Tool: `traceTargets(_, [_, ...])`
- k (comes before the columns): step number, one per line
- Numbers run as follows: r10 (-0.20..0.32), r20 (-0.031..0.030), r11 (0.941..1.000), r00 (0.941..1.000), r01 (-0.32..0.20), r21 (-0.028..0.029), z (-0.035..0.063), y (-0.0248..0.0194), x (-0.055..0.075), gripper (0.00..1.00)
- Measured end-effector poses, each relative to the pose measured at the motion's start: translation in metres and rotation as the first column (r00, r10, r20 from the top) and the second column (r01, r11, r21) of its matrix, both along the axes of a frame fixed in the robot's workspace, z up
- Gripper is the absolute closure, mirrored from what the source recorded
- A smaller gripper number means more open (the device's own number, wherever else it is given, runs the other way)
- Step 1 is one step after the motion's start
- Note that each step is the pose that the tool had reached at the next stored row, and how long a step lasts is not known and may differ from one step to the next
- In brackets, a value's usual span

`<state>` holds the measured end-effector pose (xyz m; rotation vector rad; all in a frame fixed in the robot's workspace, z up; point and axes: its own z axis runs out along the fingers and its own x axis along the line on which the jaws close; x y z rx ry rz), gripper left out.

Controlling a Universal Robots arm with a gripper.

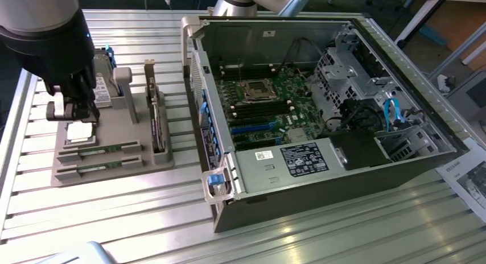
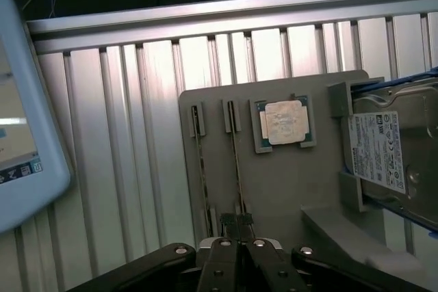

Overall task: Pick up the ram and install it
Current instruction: 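Pick up the ram and move it above insertion slot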

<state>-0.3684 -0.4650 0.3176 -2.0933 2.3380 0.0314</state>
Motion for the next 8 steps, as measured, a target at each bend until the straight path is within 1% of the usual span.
traceTargets(8, [0.001, 0.0000, 1.0000, 1.0000, -0.001, 0.0000, -0.0137, -0.0031, 0.000, 0.90])
